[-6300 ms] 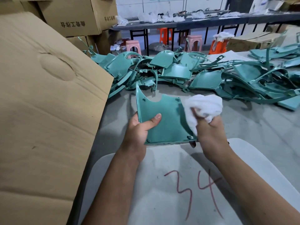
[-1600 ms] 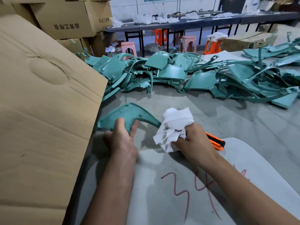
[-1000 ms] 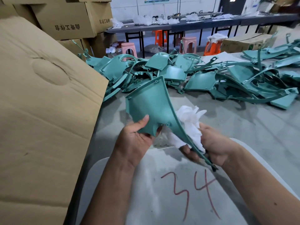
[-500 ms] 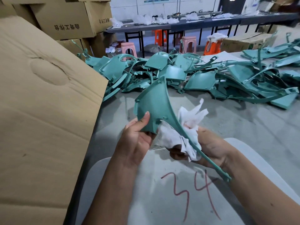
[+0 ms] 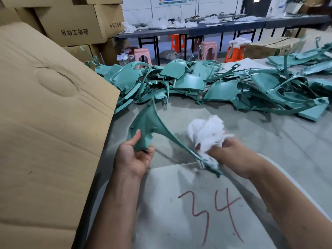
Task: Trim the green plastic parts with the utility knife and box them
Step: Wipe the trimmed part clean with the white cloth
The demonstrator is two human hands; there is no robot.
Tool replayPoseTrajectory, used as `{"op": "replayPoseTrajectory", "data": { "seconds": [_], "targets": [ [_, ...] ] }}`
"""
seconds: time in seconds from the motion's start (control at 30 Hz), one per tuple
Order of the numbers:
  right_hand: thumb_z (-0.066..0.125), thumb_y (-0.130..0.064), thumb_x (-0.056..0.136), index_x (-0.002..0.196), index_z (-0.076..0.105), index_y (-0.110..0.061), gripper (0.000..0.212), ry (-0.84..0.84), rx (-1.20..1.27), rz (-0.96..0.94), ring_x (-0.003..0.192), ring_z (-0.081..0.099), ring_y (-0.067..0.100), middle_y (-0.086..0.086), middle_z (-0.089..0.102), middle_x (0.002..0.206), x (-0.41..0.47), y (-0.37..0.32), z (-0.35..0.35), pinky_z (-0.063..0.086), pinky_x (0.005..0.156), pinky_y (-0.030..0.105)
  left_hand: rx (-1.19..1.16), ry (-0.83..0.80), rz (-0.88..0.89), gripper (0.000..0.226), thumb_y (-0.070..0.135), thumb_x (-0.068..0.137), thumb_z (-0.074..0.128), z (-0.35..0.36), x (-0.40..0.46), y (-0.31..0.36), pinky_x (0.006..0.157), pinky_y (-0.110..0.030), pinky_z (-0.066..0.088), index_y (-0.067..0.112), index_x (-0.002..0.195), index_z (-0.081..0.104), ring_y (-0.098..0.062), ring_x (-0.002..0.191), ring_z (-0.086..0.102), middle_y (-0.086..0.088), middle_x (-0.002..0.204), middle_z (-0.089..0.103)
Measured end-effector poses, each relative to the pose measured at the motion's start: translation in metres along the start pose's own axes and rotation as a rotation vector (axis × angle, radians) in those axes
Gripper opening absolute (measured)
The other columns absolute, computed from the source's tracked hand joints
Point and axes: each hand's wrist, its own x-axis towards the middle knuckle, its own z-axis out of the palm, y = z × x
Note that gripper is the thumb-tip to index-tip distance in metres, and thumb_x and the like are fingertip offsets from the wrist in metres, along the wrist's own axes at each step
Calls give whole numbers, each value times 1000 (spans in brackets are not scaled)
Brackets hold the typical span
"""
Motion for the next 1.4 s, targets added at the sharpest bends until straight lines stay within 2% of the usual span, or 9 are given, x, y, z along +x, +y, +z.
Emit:
{"op": "replayPoseTrajectory", "data": {
  "seconds": [0.17, 0.4, 0.53, 0.67, 0.83, 1.0, 1.1, 1.27, 1.4],
  "targets": [
    [52, -11, 100, 74, 63, -22, 30, 303, -139, -322, 64, 54, 1, -12, 62, 69, 8, 1, 14, 44, 61, 15, 131, 200, 310, 19, 8, 88, 74, 2, 3, 2, 42, -18, 44, 13, 104, 66, -10, 55, 58, -3, 85, 66],
    [49, -26, 94, 99, 63, -35, 18, 380, -663, -599, 83, 52, 12, -19, 59, 91, 17, -5, 24, 27, 68, 19, 119, -147, 497, 31, -3, 87, 69, 20, -16, -16, 70, -33, 60, 18, 109, 72, -21, 100, 75, -3, 113, 77],
    [70, -4, 73, 92, 76, -8, 21, 657, -737, -668, 79, 60, 29, 7, 72, 89, 17, -3, 21, 40, 66, 29, 141, -372, 536, 38, 0, 87, 67, 23, -20, -27, 78, -36, 59, 23, 117, 71, -24, 109, 72, -7, 123, 73],
    [69, 3, 72, 79, 76, -5, 12, 608, -640, -730, 70, 49, 11, -7, 61, 76, 18, -1, 20, 41, 65, 17, 56, -279, 445, 40, 1, 77, 74, 24, -18, -27, 69, -30, 60, 19, 113, 73, -21, 101, 74, -6, 119, 75],
    [66, 7, 73, 82, 76, -6, 19, 499, -666, -560, 69, 46, 4, -2, 67, 75, 17, 10, -3, 38, 66, 3, -156, 76, 253, 20, 9, 86, 73, 9, -10, -5, 48, -16, 50, 12, 105, 68, -7, 58, 65, -3, 90, 73],
    [72, 5, 84, 95, 76, -2, 14, 765, -793, -218, 76, 64, 44, 22, 74, 87, 20, 25, -25, 37, 67, 32, -249, 80, 220, 14, 12, 90, 72, 2, -9, 13, 45, -13, 48, 15, 104, 70, -4, 53, 64, 2, 76, 73],
    [67, -16, 98, 92, 67, -10, 9, 881, -485, -188, 75, 62, 29, 3, 68, 76, 21, 25, -25, 37, 62, 32, -252, 106, 202, 7, 11, 91, 72, 3, -10, 13, 44, -14, 48, 14, 97, 69, -4, 50, 64, 2, 69, 72],
    [53, -52, 102, 90, 63, -13, 42, 534, 146, -292, 61, 54, 5, -9, 58, 65, 12, 8, 4, 44, 57, 18, -211, 142, 199, 13, 10, 88, 74, 5, -10, 6, 45, -15, 51, 15, 99, 70, -5, 53, 66, 2, 73, 73],
    [67, -15, 94, 70, 64, -13, 25, 464, 1, -218, 46, 43, 9, -3, 54, 51, 15, 5, 10, 34, 47, 24, -184, 137, 199, 12, 10, 87, 75, 7, -10, 2, 46, -15, 51, 16, 95, 70, -4, 54, 66, 3, 75, 72]
  ]
}}
